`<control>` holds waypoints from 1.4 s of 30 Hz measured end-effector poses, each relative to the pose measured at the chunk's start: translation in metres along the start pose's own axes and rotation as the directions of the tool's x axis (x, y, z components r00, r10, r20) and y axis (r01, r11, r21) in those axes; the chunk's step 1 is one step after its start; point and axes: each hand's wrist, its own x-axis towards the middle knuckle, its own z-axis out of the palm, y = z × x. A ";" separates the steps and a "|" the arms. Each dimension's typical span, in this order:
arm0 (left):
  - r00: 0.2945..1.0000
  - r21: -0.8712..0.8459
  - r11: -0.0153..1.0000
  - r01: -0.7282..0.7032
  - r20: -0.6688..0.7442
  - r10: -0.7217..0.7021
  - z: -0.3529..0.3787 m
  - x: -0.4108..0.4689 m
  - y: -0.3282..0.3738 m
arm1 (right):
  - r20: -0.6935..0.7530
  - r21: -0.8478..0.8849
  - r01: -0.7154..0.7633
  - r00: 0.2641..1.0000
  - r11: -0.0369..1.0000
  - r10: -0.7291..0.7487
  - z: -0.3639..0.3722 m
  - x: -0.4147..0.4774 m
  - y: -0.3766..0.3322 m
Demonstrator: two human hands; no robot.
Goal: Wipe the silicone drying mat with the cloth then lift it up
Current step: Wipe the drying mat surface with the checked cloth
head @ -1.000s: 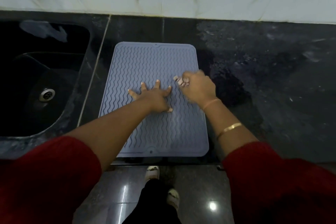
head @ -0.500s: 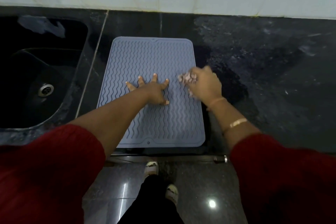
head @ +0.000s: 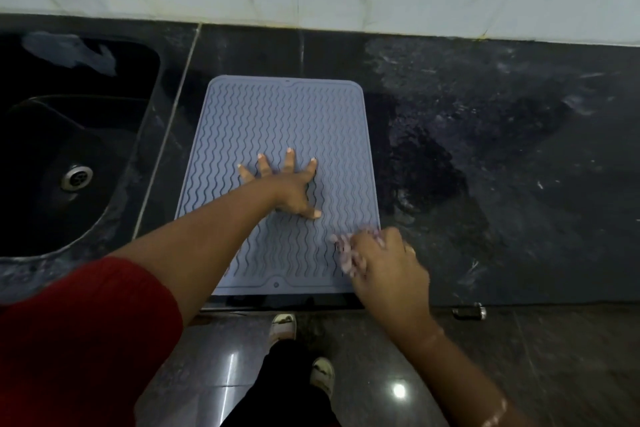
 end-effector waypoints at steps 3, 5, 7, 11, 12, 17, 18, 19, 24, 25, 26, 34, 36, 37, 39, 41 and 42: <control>1.000 0.024 1.000 0.003 -0.013 -0.003 0.001 0.001 0.001 | -0.008 0.080 -0.046 0.999 0.996 0.047 -0.002 0.071 0.005; 1.000 0.032 0.999 -0.004 -0.010 0.004 0.000 0.001 0.001 | -0.016 0.117 -0.106 0.994 0.987 0.109 -0.002 0.133 0.009; 1.000 0.043 0.999 -0.012 -0.007 0.013 0.000 0.002 0.000 | 0.022 0.135 -0.140 0.990 0.981 0.139 -0.001 0.196 0.009; 0.999 0.032 0.999 -0.035 -0.010 0.035 0.002 0.006 -0.005 | -0.016 0.235 -0.173 0.983 0.957 0.181 -0.002 0.290 0.007; 0.999 0.028 0.999 -0.041 -0.009 0.041 0.003 0.007 -0.006 | -0.044 0.258 -0.154 0.984 0.954 0.170 -0.002 0.305 0.006; 0.999 0.027 0.999 -0.037 -0.003 0.038 0.002 0.008 -0.005 | 0.137 0.132 -0.019 0.991 0.991 0.001 0.003 0.325 0.006; 0.999 0.028 0.999 -0.035 -0.006 0.036 0.002 0.008 -0.004 | 0.161 0.100 -0.013 0.987 0.995 -0.003 0.003 0.323 0.007; 0.999 0.030 0.999 -0.033 -0.009 0.033 0.003 0.009 -0.004 | 0.181 0.077 -0.009 0.983 0.997 -0.005 0.001 0.318 0.008; 1.000 0.030 0.999 -0.011 -0.016 0.011 0.004 0.008 -0.002 | 0.248 -0.007 0.021 0.969 1.000 -0.018 -0.015 0.249 0.006; 1.000 0.028 1.000 -0.005 -0.014 0.005 0.003 0.008 -0.001 | 0.261 -0.006 0.024 0.965 1.000 -0.021 -0.018 0.228 0.004; 1.000 0.024 1.000 -0.001 -0.015 0.001 0.003 0.006 -0.001 | 0.268 -0.002 0.025 0.963 1.000 -0.024 -0.021 0.205 0.003; 0.998 -0.040 0.999 0.019 -0.059 -0.022 0.005 0.003 0.000 | 0.364 -0.117 0.208 0.919 0.971 -0.153 -0.030 0.044 0.002; 0.997 -0.067 0.997 0.030 -0.075 -0.035 0.006 0.002 0.001 | 0.396 -0.113 0.253 0.898 0.961 -0.190 -0.032 0.022 0.005; 0.995 -0.082 0.996 0.037 -0.087 -0.044 0.007 0.000 0.002 | 0.405 -0.101 0.265 0.891 0.959 -0.203 -0.034 0.013 0.007; 0.990 -0.113 0.992 0.048 -0.125 -0.062 0.012 -0.003 0.004 | 0.414 -0.071 0.275 0.883 0.959 -0.223 -0.037 0.001 0.009; 0.977 -0.122 0.991 0.051 -0.199 -0.074 0.022 -0.009 0.007 | 0.427 -0.027 0.252 0.878 0.967 -0.217 -0.040 -0.008 0.012; 0.965 -0.115 0.992 0.045 -0.251 -0.073 0.028 -0.014 0.008 | 0.434 0.021 0.215 0.878 0.976 -0.203 -0.041 -0.009 0.015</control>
